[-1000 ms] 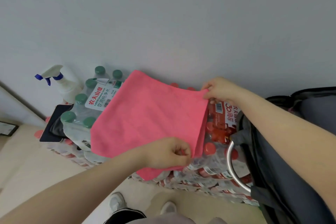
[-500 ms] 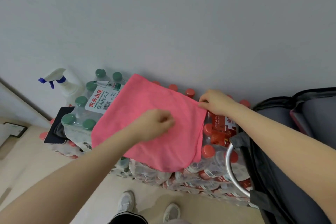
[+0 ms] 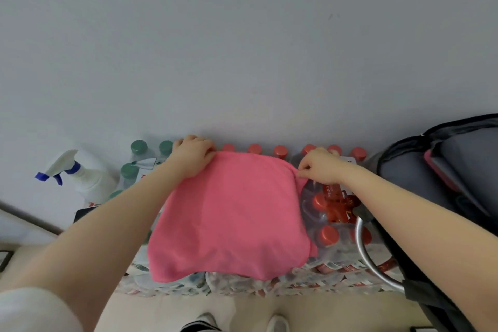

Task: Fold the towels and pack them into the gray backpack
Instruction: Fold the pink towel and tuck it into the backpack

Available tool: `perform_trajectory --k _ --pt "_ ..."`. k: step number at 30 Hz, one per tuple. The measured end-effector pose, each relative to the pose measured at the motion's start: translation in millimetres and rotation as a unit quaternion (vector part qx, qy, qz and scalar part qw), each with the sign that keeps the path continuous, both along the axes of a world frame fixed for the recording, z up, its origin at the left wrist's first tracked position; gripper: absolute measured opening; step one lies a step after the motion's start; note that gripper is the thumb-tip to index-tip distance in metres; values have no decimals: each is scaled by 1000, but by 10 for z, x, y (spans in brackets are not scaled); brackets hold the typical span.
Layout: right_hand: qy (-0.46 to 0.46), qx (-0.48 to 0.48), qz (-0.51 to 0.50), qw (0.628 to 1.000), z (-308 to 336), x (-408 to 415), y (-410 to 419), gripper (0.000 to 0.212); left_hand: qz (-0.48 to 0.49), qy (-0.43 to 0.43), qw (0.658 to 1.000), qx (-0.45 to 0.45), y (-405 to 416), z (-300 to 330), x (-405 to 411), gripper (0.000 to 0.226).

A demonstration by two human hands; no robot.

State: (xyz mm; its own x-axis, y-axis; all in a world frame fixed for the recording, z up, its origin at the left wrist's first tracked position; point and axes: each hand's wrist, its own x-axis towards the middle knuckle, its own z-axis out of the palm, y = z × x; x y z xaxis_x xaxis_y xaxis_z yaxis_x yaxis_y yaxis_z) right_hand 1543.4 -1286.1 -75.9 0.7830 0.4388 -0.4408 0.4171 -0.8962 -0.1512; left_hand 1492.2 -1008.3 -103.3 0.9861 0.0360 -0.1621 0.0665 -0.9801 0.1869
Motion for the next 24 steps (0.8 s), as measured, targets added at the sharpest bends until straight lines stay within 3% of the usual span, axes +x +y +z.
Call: perform_trajectory --k 3,5,7,10,12,16,18,21,24 --pt "24 119 -73 990 24 -29 -66 30 -4 1 1000 -22 117 36 -3 21" --pt "28 217 -157 963 60 -72 -74 21 -8 -10 999 -51 185 83 -33 15" --pt "63 344 -248 903 96 -138 -48 21 -7 -26 990 -136 256 130 -83 21" --pt "188 527 -323 763 121 -246 26 33 -10 -48 970 -237 367 223 -201 31" --pt "211 559 -317 737 133 -318 87 33 -30 -55 969 -241 433 292 -293 28" --pt "185 510 -274 794 152 -434 142 25 -67 -33 972 -224 577 394 -461 24" --pt "130 440 -236 857 193 -509 135 19 -86 -20 971 -223 659 413 -527 32" --pt "-36 255 -135 957 303 -610 155 9 -106 11 978 -177 704 415 -637 21" --pt "-120 218 -88 964 363 -668 182 5 -89 2 985 -147 698 389 -737 16"
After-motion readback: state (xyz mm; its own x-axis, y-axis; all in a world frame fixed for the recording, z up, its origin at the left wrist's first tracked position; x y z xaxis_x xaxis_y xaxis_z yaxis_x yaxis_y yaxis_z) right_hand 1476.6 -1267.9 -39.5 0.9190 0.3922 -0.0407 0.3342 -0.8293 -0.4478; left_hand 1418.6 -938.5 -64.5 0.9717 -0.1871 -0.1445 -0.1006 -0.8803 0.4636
